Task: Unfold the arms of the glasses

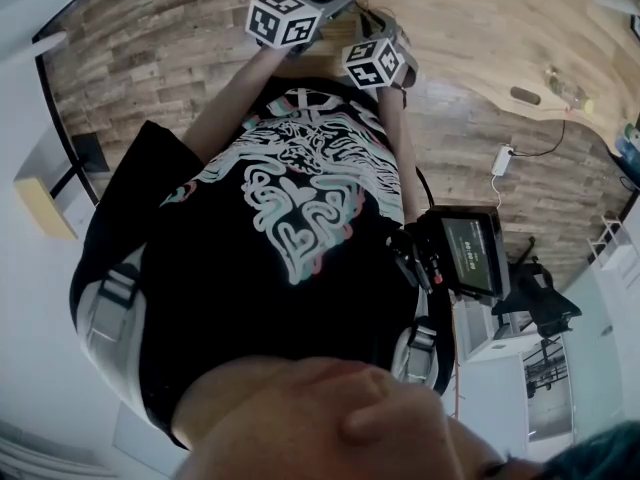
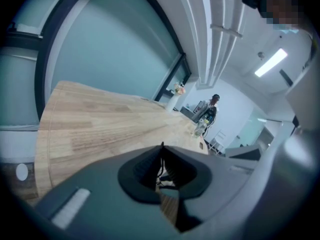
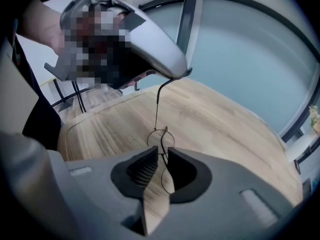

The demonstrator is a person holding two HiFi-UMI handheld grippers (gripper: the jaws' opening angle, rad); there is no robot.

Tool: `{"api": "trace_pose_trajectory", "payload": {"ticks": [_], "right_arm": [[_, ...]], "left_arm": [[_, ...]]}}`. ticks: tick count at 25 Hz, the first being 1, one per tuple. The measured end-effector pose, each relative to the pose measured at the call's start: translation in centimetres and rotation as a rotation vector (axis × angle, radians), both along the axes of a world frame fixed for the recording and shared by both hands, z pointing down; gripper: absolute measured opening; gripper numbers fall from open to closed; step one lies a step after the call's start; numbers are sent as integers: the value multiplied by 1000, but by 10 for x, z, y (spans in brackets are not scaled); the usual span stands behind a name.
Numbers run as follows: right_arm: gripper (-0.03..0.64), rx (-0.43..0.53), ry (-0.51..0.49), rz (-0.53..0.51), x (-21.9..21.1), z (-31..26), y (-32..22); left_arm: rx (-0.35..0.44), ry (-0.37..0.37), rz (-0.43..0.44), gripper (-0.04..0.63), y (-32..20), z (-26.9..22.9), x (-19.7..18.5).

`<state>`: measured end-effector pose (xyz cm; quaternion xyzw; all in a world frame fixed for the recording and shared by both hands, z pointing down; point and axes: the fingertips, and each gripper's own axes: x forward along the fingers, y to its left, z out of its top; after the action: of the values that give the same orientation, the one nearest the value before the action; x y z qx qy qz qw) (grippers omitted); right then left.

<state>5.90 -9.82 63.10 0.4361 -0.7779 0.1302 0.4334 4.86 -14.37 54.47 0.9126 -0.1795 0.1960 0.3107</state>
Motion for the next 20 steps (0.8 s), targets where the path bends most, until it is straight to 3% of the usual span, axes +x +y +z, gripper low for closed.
{"api": "trace_pose_trajectory", "payload": {"ticks": [15, 20], "right_arm": [[60, -23, 83, -123, -14, 8, -3], [54, -1, 156, -125, -12, 8, -6]], "left_arm": [[-7, -8, 39, 6, 9, -8, 6], [-7, -2, 34, 6, 8, -12, 6]]}}
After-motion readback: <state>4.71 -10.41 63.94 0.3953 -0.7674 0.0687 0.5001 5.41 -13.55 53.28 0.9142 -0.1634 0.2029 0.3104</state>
